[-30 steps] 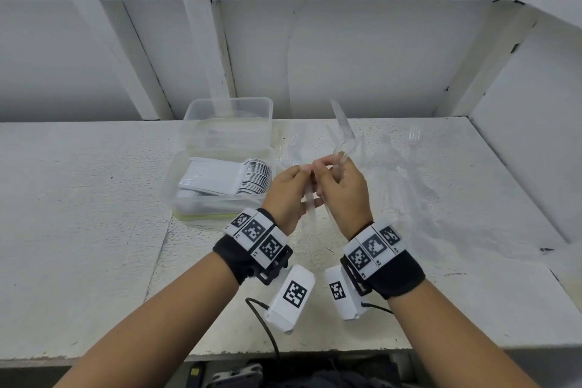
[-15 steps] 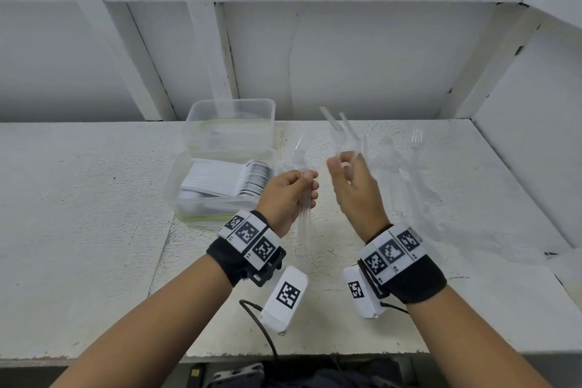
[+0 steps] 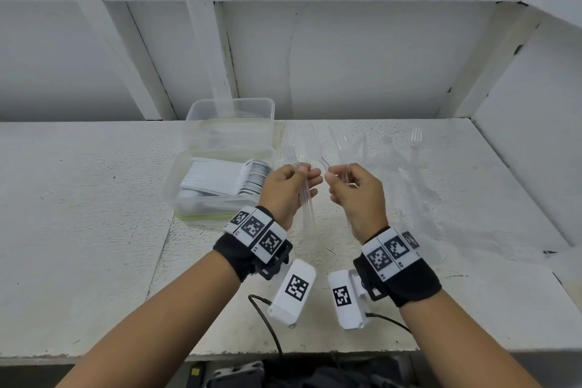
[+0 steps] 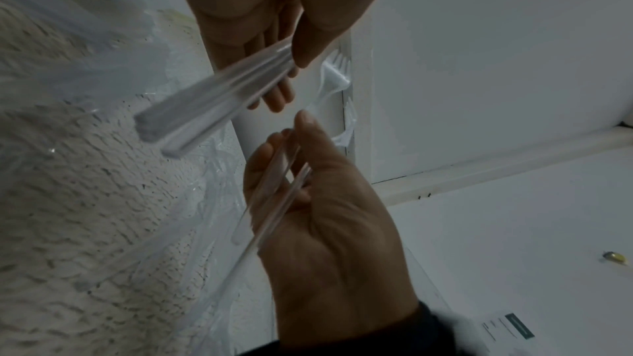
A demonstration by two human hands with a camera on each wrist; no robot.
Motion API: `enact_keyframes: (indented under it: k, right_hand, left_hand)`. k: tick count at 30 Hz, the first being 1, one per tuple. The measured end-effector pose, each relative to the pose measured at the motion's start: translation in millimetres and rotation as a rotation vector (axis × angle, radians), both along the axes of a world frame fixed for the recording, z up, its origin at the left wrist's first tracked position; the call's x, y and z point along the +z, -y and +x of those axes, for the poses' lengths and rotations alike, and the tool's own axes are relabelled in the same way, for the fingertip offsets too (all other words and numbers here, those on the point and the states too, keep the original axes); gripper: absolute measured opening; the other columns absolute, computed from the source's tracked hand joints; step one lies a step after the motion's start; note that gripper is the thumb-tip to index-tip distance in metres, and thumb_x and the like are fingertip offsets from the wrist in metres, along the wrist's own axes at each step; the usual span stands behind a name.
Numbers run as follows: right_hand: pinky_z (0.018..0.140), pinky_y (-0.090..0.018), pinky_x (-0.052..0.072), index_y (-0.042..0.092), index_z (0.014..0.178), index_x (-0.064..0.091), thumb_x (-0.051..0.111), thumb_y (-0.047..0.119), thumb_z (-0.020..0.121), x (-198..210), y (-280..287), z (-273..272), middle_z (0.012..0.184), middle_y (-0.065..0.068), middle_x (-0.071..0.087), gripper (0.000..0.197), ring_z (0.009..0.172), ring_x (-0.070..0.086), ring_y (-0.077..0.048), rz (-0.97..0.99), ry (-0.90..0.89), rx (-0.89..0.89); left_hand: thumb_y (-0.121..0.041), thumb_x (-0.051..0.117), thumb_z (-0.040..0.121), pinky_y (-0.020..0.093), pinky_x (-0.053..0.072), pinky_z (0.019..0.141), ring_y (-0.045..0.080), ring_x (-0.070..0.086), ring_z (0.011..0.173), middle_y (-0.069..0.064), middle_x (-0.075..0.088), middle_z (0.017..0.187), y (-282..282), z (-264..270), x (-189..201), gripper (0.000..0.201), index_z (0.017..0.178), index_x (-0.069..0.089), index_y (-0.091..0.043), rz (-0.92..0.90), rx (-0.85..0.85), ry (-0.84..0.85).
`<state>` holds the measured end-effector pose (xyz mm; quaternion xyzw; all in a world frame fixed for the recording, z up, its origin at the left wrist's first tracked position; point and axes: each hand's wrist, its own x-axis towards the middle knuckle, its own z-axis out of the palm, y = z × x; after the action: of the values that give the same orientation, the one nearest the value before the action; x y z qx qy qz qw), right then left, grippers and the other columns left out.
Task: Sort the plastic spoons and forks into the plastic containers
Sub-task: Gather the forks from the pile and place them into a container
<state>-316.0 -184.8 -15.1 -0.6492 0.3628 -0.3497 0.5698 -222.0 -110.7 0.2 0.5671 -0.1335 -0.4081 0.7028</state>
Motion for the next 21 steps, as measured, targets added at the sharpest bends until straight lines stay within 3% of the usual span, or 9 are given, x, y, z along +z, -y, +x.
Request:
enact_keyframes:
  k: [3, 5, 7, 8, 11, 14, 17, 21]
  right_hand:
    - [0.073, -0.035, 0.056, 0.023, 0.079, 0.067, 0.067, 0.016, 0.084, -6.3, -7.2, 4.6, 0.076, 0.007, 0.063, 0.008, 0.074, 0.060, -0.013, -0.080, -0.082, -0.033]
    - [0.076, -0.029, 0.054, 0.022, 0.084, 0.070, 0.068, 0.018, 0.084, -9.2, -13.8, 7.2, 0.084, 0.003, 0.067, 0.005, 0.080, 0.062, -0.012, -0.129, -0.099, -0.023]
    - [0.071, -0.011, 0.047, 0.013, 0.092, 0.073, 0.066, 0.017, 0.085, -10.0, -18.9, 7.9, 0.086, -0.002, 0.065, 0.010, 0.079, 0.059, -0.010, -0.264, -0.135, -0.024]
    - [0.066, -0.008, 0.042, 0.010, 0.093, 0.073, 0.065, 0.017, 0.086, -10.3, -20.0, 7.6, 0.083, -0.004, 0.062, 0.012, 0.076, 0.057, -0.011, -0.338, -0.156, -0.024]
    - [0.059, -0.014, 0.040, 0.005, 0.085, 0.071, 0.063, 0.015, 0.087, -10.0, -19.8, 6.5, 0.074, -0.005, 0.056, 0.013, 0.066, 0.053, -0.015, -0.486, -0.201, -0.027]
    - [0.059, -0.023, 0.044, 0.003, 0.080, 0.069, 0.063, 0.013, 0.086, -11.1, -18.3, 9.6, 0.075, -0.007, 0.058, 0.012, 0.065, 0.054, -0.018, -0.547, -0.228, -0.057]
    - [0.053, -0.010, 0.034, 0.002, 0.070, 0.064, 0.063, 0.011, 0.087, -11.1, -17.4, 11.6, 0.067, 0.003, 0.046, 0.019, 0.054, 0.042, -0.003, -0.610, -0.222, -0.040]
    - [0.054, -0.009, 0.037, 0.000, 0.074, 0.066, 0.061, 0.011, 0.088, -11.4, -13.7, 7.4, 0.064, 0.012, 0.042, 0.018, 0.056, 0.047, -0.001, -0.537, -0.169, 0.099]
  left_hand:
    - [-0.010, 0.048, 0.096, 0.030, 0.054, 0.083, 0.018, 0.065, 0.091, 0.008, 0.066, 0.096, 0.7, 1.8, -3.2, 0.011, 0.094, 0.058, -0.005, -0.009, 0.035, -0.017]
    - [-0.008, 0.051, 0.095, 0.031, 0.055, 0.081, 0.020, 0.066, 0.087, 0.009, 0.067, 0.094, 0.5, 2.7, -5.6, 0.010, 0.093, 0.059, -0.002, -0.013, 0.051, -0.029]
    - [-0.006, 0.053, 0.093, 0.031, 0.055, 0.077, 0.020, 0.066, 0.080, 0.008, 0.068, 0.089, -0.5, 4.4, -7.4, 0.010, 0.087, 0.061, -0.003, 0.000, 0.035, -0.016]
    - [-0.005, 0.054, 0.092, 0.031, 0.055, 0.076, 0.020, 0.065, 0.077, 0.009, 0.068, 0.087, -1.2, 4.9, -7.5, 0.013, 0.082, 0.061, -0.004, 0.012, 0.021, 0.000]
    - [-0.004, 0.057, 0.090, 0.033, 0.054, 0.071, 0.024, 0.062, 0.072, 0.016, 0.062, 0.081, -2.8, 5.7, -8.4, 0.018, 0.072, 0.056, -0.004, 0.065, -0.016, 0.059]
    - [-0.006, 0.060, 0.088, 0.029, 0.051, 0.063, 0.023, 0.054, 0.067, 0.015, 0.051, 0.073, -2.9, 4.5, -9.4, 0.029, 0.063, 0.046, -0.010, 0.110, -0.001, 0.100]
    - [-0.006, 0.060, 0.089, 0.029, 0.051, 0.061, 0.024, 0.056, 0.066, 0.016, 0.054, 0.073, -2.2, 5.1, -10.0, 0.027, 0.064, 0.049, -0.008, 0.106, 0.005, 0.081]
    - [-0.006, 0.053, 0.092, 0.021, 0.056, 0.059, 0.014, 0.066, 0.061, 0.005, 0.068, 0.067, -7.3, 8.6, -4.7, 0.018, 0.077, 0.062, -0.002, 0.034, -0.084, -0.010]
